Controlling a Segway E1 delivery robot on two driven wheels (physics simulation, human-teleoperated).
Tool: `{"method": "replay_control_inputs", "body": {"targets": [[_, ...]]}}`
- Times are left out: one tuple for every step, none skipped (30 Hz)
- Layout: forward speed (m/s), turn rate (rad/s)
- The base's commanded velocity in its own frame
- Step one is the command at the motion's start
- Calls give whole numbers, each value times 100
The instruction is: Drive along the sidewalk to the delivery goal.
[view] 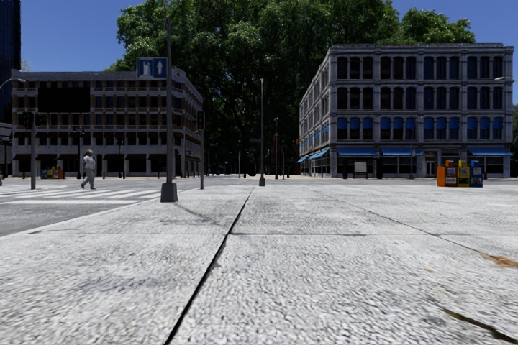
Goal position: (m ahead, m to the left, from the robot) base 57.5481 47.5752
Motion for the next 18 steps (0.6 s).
{"method": "replay_control_inputs", "body": {"targets": [[200, 0], [200, 0], [200, 0], [200, 0], [200, 0], [200, 0], [200, 0], [200, 0], [200, 0], [200, 0], [200, 0], [200, 0], [200, 0], [200, 0], [200, 0], [200, 0], [200, 0], [200, 0]]}}
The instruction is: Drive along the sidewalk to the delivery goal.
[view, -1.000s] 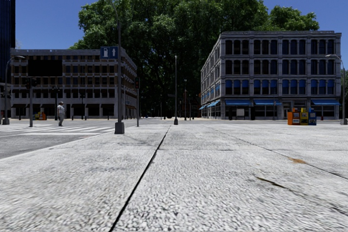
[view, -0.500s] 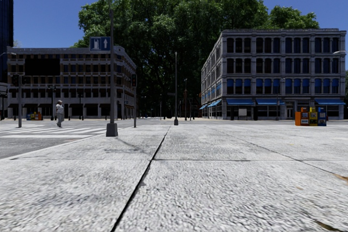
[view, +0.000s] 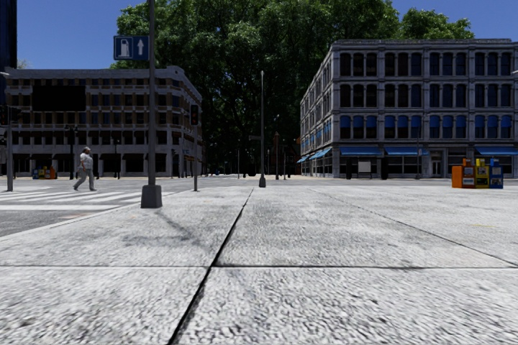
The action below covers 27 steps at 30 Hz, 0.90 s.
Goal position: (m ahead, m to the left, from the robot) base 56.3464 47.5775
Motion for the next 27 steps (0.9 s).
{"method": "replay_control_inputs", "body": {"targets": [[200, 0], [200, 0], [200, 0], [200, 0], [200, 0], [200, 0], [200, 0], [200, 0], [200, 0], [200, 0], [200, 0], [200, 0], [200, 2], [200, 2], [200, 7], [200, 13], [200, 16], [200, 17], [200, 17], [200, 17], [200, 18], [200, 18], [200, 18], [200, 18], [200, 19], [200, 22], [200, 22]]}}
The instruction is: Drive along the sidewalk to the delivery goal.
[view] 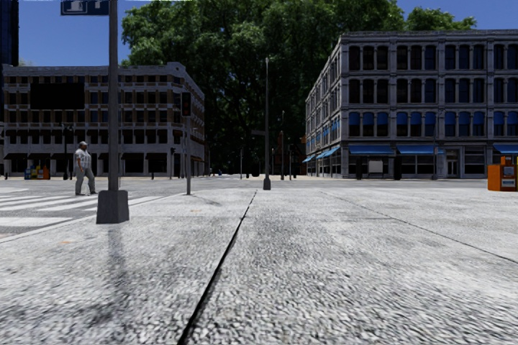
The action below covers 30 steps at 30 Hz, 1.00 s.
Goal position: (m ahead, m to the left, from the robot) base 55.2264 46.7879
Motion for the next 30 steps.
{"method": "replay_control_inputs", "body": {"targets": [[200, 25], [186, 26], [170, 27], [170, 27], [163, 27], [161, 32], [161, 41], [161, 41], [161, 44], [161, 45], [161, 45], [161, 45], [161, 45], [161, 45], [161, 45], [161, 45], [161, 45], [161, 45], [164, 44], [164, 44], [169, 31], [173, 16], [176, 5], [176, 5], [178, 0], [182, 0], [184, 0], [184, 0], [185, 0], [185, 0]]}}
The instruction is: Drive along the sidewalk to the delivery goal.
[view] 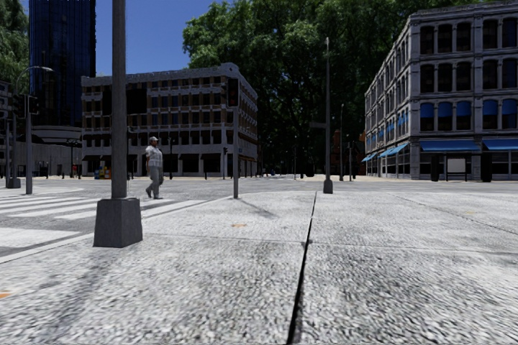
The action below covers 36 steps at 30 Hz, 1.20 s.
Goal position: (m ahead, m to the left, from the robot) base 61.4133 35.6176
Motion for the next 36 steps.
{"method": "replay_control_inputs", "body": {"targets": [[185, 0], [185, 0], [185, 0], [185, 0], [185, 0], [185, 0], [185, 0], [185, 1], [185, 13], [185, 13], [185, 17], [185, 20], [185, 21], [185, 21], [184, 21], [184, 21], [184, 21], [184, 21], [184, 21], [184, 22], [184, 24], [184, 31], [184, 31], [183, 36], [183, 37], [183, 37], [183, 38], [183, 38], [183, 38], [183, 38], [184, 39], [185, 39], [185, 39], [185, 40], [186, 41], [186, 42]]}}
